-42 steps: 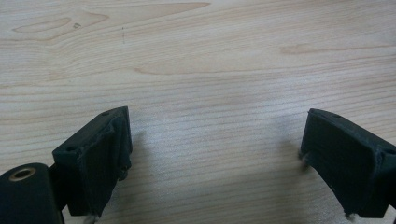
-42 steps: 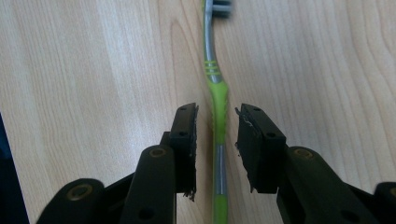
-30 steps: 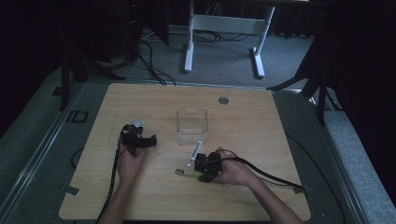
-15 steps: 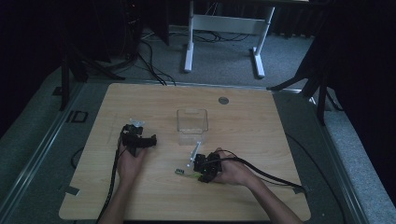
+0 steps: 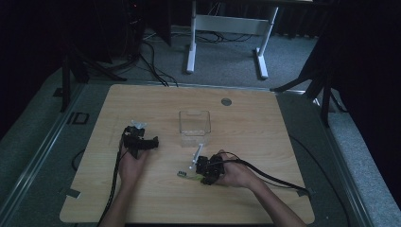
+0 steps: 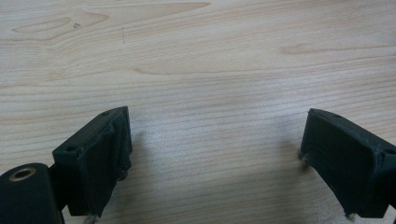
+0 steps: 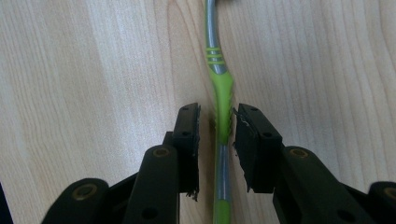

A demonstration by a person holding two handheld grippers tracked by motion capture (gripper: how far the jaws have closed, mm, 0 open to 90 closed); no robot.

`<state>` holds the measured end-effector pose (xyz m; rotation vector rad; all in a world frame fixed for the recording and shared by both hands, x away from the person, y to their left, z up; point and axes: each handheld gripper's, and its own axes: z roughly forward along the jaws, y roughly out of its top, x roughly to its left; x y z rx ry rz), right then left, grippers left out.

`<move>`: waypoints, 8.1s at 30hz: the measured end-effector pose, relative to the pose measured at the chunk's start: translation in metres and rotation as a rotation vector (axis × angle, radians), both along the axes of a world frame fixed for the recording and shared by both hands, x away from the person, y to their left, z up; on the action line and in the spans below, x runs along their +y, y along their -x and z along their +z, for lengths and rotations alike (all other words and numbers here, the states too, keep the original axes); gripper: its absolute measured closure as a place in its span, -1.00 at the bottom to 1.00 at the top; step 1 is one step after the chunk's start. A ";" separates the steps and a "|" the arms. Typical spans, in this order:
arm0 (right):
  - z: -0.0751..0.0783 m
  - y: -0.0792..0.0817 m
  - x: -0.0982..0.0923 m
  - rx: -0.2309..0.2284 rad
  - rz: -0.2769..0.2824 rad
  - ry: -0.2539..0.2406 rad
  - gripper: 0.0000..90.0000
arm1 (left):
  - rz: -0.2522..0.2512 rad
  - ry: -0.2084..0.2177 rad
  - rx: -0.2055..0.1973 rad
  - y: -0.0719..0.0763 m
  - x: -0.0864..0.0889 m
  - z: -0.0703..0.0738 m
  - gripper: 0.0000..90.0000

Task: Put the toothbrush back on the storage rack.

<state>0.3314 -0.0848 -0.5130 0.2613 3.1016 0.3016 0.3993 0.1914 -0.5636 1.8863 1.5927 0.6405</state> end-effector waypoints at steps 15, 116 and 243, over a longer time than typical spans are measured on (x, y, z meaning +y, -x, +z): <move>-0.004 -0.002 0.002 0.010 -0.005 0.011 0.62 | 0.000 0.000 0.000 0.000 0.000 0.000 -0.79; 0.039 -0.015 -0.015 -0.057 -0.138 -0.285 0.83 | 0.000 0.000 0.000 0.000 0.000 0.000 -0.79; 0.073 -0.041 -0.035 -0.198 -0.376 -0.805 0.83 | 0.000 0.000 0.000 0.000 0.000 0.000 -0.79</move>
